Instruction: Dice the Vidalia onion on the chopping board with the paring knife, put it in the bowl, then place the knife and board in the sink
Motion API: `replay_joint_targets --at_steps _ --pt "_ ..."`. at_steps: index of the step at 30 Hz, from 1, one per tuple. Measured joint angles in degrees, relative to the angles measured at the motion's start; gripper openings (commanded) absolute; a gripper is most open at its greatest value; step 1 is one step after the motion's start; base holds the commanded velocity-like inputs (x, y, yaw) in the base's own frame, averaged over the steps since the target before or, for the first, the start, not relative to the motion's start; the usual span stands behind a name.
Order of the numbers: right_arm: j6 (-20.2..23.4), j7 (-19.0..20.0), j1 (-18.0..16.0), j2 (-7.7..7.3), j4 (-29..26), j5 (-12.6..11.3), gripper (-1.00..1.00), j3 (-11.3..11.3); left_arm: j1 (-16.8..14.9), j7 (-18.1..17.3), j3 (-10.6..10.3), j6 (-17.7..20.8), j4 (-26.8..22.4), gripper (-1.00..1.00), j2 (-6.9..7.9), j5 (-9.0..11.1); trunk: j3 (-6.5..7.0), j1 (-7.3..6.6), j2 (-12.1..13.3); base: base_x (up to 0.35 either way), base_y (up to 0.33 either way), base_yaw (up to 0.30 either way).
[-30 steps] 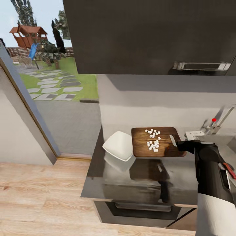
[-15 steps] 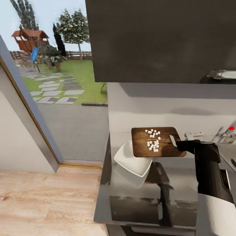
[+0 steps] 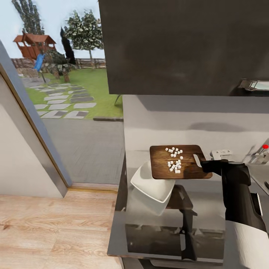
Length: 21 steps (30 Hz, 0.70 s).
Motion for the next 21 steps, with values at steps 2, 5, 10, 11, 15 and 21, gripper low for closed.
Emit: replay_joint_targets --at_steps 2,5,10,11,15,21 --pt "0.0 0.0 0.0 0.00 0.0 0.1 -1.00 0.0 0.0 0.0 0.0 0.0 0.0 1.00 0.00 0.0 0.00 0.00 0.0 0.000 0.000 0.000" --pt "0.0 -0.1 0.0 -0.02 0.0 0.2 -1.00 0.0 0.0 0.0 0.0 0.0 0.0 1.00 0.00 0.0 0.00 0.00 0.0 0.000 0.000 0.000" --pt "0.0 -1.4 0.0 0.00 0.0 0.3 -1.00 0.2 0.0 0.0 0.0 0.0 0.0 1.00 0.00 0.0 0.00 0.00 0.0 0.000 0.000 0.000" --pt "-0.1 -2.0 0.0 0.00 0.0 0.5 -1.00 0.5 0.0 0.0 0.0 0.0 0.0 1.00 0.00 0.0 0.00 0.00 0.0 0.000 0.000 0.000" --pt "0.0 -4.3 0.0 0.01 0.0 0.1 -1.00 3.8 0.0 0.0 0.0 0.0 0.0 1.00 0.00 0.0 0.00 0.00 0.0 0.000 0.000 0.000" --pt "0.0 -5.5 0.0 0.00 0.0 0.2 -1.00 4.8 0.0 0.0 0.1 0.0 0.0 1.00 0.00 0.0 0.00 0.00 0.0 0.000 0.000 0.000"
